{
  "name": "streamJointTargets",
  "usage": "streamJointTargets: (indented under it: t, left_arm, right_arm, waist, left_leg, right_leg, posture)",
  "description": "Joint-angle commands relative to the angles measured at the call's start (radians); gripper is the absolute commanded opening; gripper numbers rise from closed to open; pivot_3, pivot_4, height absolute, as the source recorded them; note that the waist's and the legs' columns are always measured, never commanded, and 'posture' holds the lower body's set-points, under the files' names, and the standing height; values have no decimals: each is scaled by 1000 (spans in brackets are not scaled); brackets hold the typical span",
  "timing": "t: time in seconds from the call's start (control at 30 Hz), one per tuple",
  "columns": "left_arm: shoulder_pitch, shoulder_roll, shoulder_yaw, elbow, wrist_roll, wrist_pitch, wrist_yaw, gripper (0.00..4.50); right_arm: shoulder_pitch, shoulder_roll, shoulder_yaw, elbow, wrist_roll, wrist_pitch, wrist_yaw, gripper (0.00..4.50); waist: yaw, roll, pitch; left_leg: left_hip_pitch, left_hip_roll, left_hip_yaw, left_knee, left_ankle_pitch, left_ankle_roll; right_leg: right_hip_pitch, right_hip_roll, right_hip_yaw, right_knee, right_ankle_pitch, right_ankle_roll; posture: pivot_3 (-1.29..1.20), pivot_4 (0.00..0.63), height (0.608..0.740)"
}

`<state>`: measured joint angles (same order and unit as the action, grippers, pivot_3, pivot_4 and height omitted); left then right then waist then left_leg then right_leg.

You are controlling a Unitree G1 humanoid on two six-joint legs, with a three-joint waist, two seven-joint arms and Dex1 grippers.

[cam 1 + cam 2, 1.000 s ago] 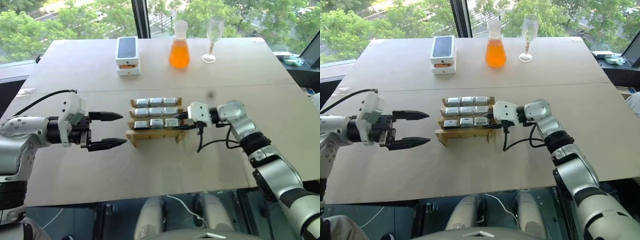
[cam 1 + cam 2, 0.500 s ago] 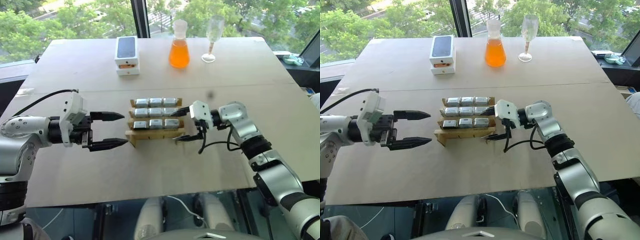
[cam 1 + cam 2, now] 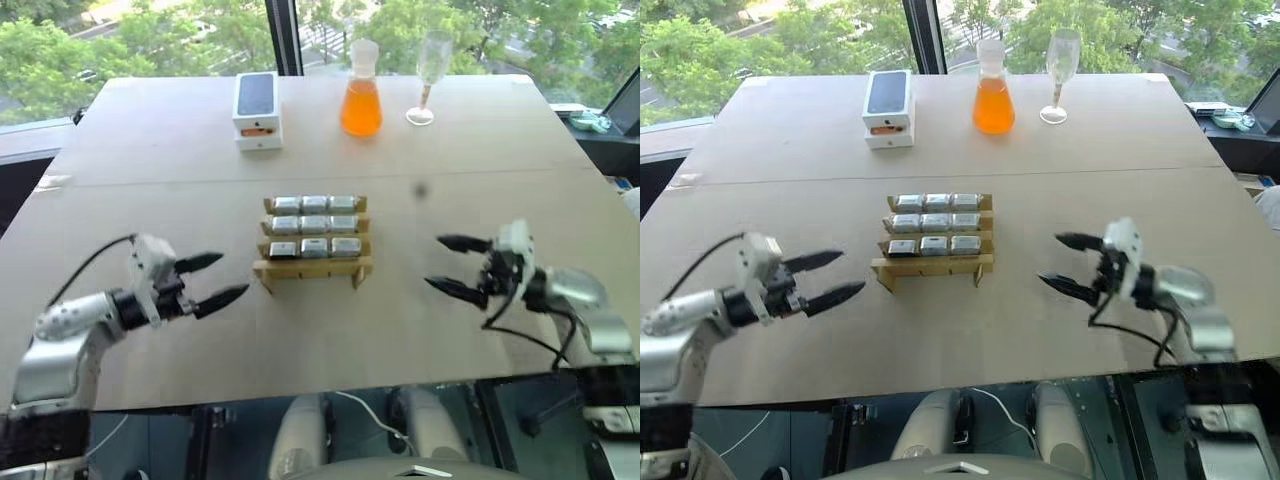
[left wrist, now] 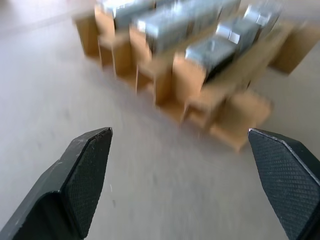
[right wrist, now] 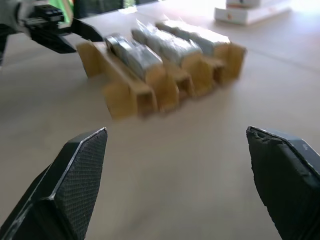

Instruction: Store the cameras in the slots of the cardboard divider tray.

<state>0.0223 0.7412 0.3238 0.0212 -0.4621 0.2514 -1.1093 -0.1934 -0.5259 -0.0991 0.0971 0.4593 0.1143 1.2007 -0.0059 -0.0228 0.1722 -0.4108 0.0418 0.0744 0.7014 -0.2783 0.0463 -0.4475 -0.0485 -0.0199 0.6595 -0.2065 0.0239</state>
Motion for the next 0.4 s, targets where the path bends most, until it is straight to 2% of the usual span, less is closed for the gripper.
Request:
streamJointTargets:
  t: [0.03, 0.2, 0.4]
  left_arm:
    - [-5, -49, 15, -18, -40, -57, -3, 4500]
    - [-12, -89, 17, 24, -18, -112, 29, 4500]
    - [31, -51, 15, 35, 20, -206, -5, 4500]
  right_arm:
    - [34, -9, -70, 28, 13, -80, -13, 4413]
    - [61, -22, -94, 103, -3, -148, -5, 4413]
    - [50, -27, -107, 167, -8, -192, -16, 4413]
  waist:
    - [-1, 0, 0]
    - [-2, 0, 0]
    - [-6, 0, 0]
  left_leg:
    - [1, 0, 0, 0, 0, 0]
    - [14, 3, 1, 0, 0, 0]
    - [14, 4, 3, 0, 0, 0]
  right_leg:
    - [0, 0, 0, 1, 0, 0]
    - [11, 1, 1, 2, -2, 2]
    - [10, 2, 3, 1, 0, -2]
  posture:
    - [0, 150, 740]
    - [0, 150, 740]
    - [0, 150, 740]
